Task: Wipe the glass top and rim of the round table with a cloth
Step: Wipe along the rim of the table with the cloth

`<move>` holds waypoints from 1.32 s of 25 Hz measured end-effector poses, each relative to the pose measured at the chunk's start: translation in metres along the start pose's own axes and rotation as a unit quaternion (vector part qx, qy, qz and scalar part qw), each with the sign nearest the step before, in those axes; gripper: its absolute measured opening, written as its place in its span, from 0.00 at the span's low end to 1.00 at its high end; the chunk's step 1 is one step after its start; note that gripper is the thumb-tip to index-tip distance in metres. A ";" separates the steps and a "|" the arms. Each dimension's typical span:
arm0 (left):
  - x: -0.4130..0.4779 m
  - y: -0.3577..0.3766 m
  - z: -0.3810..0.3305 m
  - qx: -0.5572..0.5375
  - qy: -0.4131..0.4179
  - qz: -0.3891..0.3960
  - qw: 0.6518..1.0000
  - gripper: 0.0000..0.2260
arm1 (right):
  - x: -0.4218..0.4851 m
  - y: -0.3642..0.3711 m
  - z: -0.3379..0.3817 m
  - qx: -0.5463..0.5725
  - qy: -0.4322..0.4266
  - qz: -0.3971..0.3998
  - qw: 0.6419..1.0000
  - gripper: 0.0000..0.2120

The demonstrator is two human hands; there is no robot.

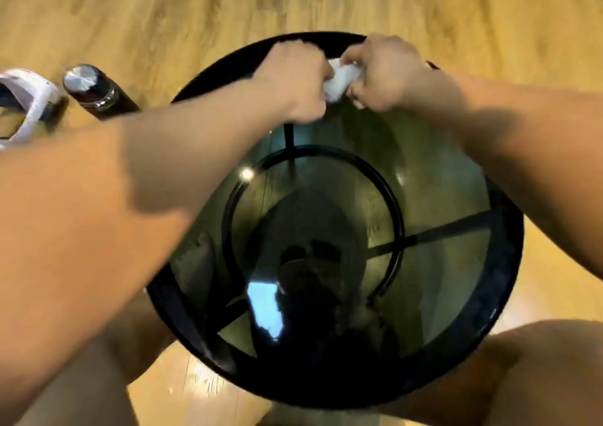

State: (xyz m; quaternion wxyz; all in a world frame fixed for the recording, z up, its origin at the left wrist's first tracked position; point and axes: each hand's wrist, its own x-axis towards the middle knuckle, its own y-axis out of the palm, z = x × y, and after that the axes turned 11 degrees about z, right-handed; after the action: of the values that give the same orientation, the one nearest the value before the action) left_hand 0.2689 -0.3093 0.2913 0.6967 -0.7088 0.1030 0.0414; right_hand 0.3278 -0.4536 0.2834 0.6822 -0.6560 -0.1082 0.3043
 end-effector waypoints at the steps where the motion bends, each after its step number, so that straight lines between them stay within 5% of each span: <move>1: -0.026 0.007 -0.011 0.005 0.018 0.014 1.000 0.16 | -0.027 0.005 0.003 -0.001 -0.013 0.019 1.000 0.20; 9: -0.234 0.050 -0.090 -0.062 0.182 0.096 0.977 0.18 | -0.276 0.073 0.032 0.066 -0.077 0.087 0.991 0.16; 13: -0.295 0.065 -0.113 -0.068 0.214 0.117 0.967 0.21 | -0.337 0.099 0.040 0.095 -0.106 0.049 0.989 0.15; 20: -0.185 0.071 -0.102 -0.049 0.178 0.027 0.982 0.17 | -0.247 0.085 0.001 0.051 -0.042 -0.048 0.997 0.11; 33: 0.082 0.020 -0.066 0.014 0.008 -0.041 0.999 0.15 | 0.015 0.017 -0.083 -0.061 0.089 -0.095 0.990 0.13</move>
State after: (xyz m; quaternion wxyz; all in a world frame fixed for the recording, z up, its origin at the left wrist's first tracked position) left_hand 0.3389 -0.3822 0.2572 0.7068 -0.7028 0.0805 0.0057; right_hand 0.3801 -0.5146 0.2534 0.6737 -0.7076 -0.1267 0.1713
